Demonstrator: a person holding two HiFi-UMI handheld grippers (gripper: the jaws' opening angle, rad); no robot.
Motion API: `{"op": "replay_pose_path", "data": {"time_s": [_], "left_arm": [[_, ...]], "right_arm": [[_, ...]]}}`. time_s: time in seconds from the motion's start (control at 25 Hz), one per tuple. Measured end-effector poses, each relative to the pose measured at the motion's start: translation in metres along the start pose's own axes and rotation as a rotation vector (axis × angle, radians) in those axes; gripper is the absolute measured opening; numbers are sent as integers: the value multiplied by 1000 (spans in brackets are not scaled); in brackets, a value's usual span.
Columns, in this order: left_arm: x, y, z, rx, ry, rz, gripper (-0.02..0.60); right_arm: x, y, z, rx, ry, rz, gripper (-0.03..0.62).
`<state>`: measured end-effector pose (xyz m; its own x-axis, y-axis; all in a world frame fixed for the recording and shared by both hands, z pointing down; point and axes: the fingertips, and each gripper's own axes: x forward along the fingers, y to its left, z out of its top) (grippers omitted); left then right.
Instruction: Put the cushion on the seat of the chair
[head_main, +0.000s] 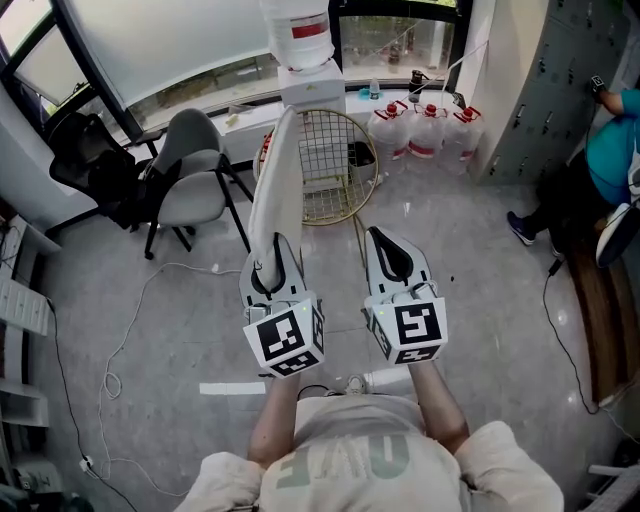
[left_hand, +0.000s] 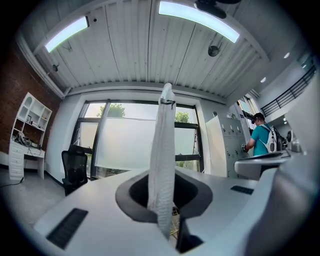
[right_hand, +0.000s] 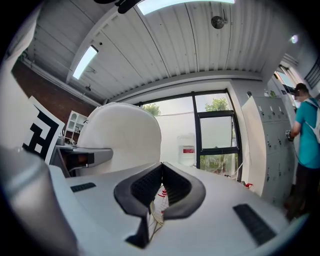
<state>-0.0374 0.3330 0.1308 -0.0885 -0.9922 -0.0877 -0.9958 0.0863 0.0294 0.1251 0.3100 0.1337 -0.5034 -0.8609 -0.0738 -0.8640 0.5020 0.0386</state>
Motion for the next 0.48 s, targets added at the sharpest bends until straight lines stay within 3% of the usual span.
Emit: {"op": "replay_pose_path", "data": {"time_s": [0.48], "left_arm": [[10,18,-6,-23,-15,88,48]], "right_arm": [[19,-1,-16,15,8,91,17]]}}
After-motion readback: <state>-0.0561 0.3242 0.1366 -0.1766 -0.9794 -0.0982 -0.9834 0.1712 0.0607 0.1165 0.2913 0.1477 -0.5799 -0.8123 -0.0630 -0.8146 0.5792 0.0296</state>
